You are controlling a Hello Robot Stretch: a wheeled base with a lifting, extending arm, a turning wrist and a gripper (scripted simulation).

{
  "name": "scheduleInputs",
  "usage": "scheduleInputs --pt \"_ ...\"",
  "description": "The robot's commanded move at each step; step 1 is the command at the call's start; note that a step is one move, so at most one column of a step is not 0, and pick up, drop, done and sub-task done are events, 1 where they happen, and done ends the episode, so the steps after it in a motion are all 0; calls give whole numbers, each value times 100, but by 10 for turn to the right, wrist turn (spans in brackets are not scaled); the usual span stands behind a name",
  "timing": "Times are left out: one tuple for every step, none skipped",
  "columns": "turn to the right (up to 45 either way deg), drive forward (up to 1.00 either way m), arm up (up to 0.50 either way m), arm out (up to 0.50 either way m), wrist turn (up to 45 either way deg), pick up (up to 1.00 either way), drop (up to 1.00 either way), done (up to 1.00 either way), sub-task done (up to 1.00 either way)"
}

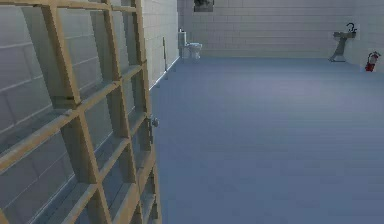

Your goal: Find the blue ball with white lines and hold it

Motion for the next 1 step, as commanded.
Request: scheduleInputs --pt "30 0 0 0 0 0 0 0 0"
